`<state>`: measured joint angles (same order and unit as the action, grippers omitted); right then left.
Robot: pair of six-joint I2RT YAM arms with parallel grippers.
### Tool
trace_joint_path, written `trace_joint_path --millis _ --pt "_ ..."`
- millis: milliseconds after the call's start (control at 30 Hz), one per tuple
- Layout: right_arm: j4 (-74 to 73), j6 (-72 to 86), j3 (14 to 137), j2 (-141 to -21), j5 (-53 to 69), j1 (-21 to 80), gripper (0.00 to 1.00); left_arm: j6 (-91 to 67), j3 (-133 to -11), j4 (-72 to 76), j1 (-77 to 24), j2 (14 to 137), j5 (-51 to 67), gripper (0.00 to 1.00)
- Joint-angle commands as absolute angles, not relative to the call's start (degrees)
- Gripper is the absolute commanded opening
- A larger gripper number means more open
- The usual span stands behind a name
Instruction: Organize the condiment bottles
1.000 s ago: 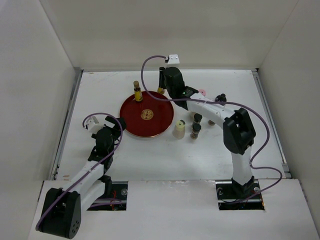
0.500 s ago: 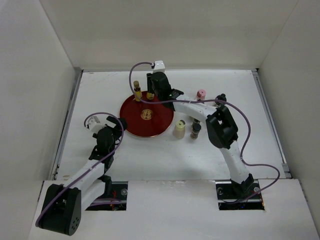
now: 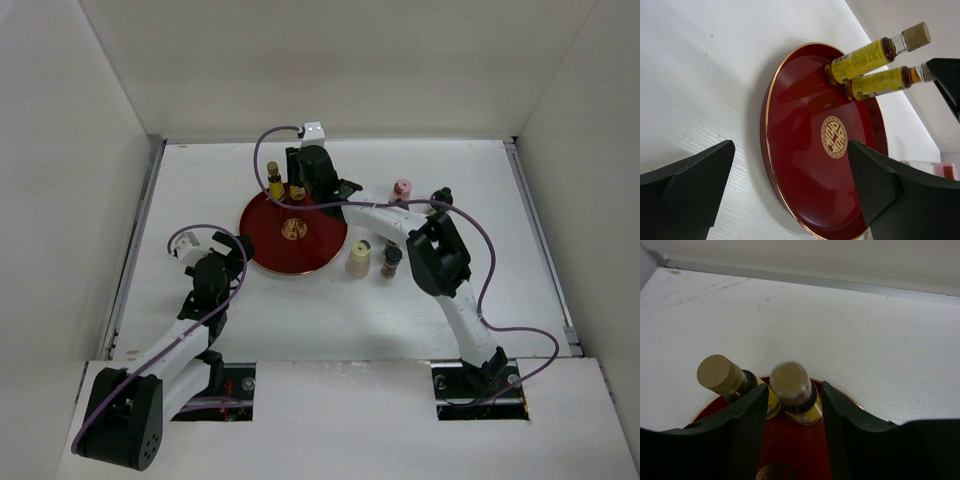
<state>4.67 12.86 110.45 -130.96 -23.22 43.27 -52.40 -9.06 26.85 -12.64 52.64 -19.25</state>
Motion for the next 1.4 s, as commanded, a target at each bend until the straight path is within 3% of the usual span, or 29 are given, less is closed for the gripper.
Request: trace_joint_path --millis 0,167,433,500,700,767,867,1033,1233,1367 --pt "10.5 12.7 111.0 -128.9 -23.5 44.0 0.55 -52.6 -9.3 30.1 -12.3 52.4 -19.2 1.0" --pt "12.4 12.8 107.1 -124.8 -23.1 44.1 0.63 -52.4 -9.1 29.8 -12.5 51.2 -19.2 1.0" --pt "17.9 14.3 92.6 -109.4 -22.9 44.1 0.65 -52.7 -9.0 29.5 -12.0 51.0 -18.8 1.0" --pt "18.7 14.0 87.7 -105.0 -22.9 44.1 0.61 -52.5 -9.0 29.5 -12.3 50.8 -19.0 1.0" --pt "12.7 15.7 73.0 -92.4 -23.6 44.0 0.28 -52.6 -8.9 29.4 -12.3 50.5 -18.9 1.0" --pt "8.9 16.0 69.1 -89.0 -23.7 44.0 0.27 -52.5 -8.9 29.5 -12.5 50.7 -19.2 1.0" --pt "3.7 15.7 63.0 -84.5 -24.0 44.1 0.35 -52.8 -9.0 29.4 -12.2 51.1 -18.4 1.0" --pt "-1.0 16.1 53.0 -77.2 -24.3 45.0 0.64 -53.0 -9.1 29.8 -12.3 51.8 -18.5 1.0" --pt "-3.6 16.5 51.1 -76.8 -22.5 47.5 0.76 -53.0 -9.3 30.0 -12.6 52.6 -18.5 1.0" --pt "-5.3 16.7 52.3 -80.2 -21.2 49.1 0.78 -52.6 -9.3 30.0 -13.0 51.9 -19.2 1.0"
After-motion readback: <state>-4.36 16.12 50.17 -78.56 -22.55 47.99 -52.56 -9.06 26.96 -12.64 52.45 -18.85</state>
